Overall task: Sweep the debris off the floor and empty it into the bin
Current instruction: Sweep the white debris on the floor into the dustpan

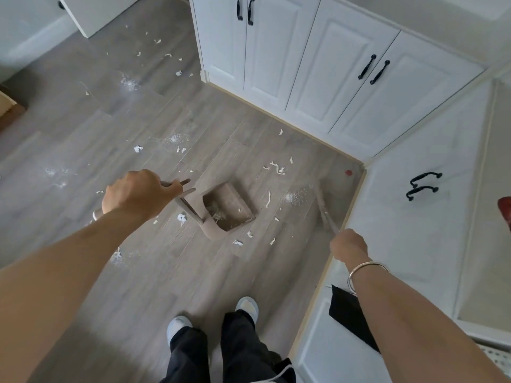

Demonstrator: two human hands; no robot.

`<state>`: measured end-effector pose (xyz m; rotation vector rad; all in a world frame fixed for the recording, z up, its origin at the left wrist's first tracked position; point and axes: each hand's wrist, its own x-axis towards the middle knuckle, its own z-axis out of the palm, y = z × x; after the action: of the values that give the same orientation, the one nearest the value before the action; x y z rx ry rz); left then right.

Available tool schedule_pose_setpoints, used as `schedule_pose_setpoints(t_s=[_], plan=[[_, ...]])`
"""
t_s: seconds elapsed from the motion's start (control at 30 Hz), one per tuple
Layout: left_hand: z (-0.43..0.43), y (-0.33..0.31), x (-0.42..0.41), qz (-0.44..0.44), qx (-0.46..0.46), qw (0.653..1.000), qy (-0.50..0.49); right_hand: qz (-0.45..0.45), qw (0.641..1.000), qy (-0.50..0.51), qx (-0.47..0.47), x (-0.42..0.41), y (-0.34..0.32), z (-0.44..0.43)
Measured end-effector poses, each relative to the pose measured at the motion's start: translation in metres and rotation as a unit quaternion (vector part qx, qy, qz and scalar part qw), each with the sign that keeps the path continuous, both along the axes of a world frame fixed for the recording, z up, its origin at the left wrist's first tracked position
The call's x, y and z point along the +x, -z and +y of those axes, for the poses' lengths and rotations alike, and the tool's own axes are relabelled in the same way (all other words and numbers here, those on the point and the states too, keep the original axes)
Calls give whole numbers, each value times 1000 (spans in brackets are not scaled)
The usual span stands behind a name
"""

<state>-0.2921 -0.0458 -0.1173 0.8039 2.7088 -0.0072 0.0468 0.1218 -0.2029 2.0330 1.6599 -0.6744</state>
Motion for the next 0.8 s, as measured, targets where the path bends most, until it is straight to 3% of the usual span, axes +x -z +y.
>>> schedule_pose_setpoints(t_s=[0.5, 0.8], plan=[[-10, -18, -13, 25, -14, 1000, 1, -42, 963, -262, -38, -55, -2, -38], [-44, -26, -19, 15, -11, 1000, 11, -48, 957, -282, -42, -60, -27, -72]])
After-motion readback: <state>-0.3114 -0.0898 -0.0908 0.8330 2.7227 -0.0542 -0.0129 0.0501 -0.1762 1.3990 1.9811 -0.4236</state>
